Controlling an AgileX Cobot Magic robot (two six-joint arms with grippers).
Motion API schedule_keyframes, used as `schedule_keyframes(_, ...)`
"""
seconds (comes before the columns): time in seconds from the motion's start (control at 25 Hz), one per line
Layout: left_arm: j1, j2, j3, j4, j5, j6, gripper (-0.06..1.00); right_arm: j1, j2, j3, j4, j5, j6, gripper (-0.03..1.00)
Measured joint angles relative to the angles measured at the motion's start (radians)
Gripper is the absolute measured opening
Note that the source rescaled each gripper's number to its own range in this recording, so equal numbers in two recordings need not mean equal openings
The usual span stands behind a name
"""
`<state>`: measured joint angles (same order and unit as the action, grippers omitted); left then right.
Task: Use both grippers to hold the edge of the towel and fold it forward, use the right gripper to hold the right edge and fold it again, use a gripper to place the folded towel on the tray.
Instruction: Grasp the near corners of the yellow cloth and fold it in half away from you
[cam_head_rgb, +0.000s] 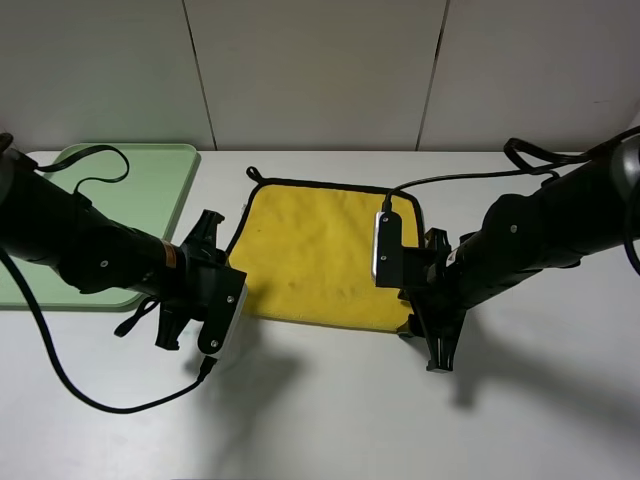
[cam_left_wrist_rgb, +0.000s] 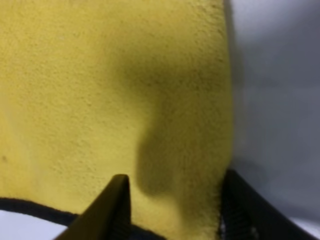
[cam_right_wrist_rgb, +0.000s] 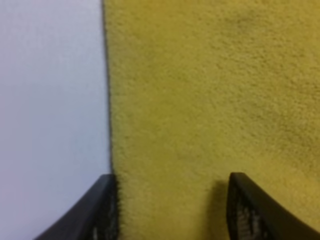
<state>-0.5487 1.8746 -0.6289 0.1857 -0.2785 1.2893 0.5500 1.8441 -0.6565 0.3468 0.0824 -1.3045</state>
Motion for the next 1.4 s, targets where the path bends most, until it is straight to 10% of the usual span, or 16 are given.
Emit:
schedule_keyframes(0.76,0.000,0.002,0.001,0.000,0.006,0.000,0.01,0.000,0.000,0.000,-0.001,0.025,-0.002,0.41)
schedule_keyframes(1.4,0.000,0.002,0.001,-0.002,0.006,0.000,0.00,0.000,0.018,0.000,-0.004,0.025,-0.003,0.36)
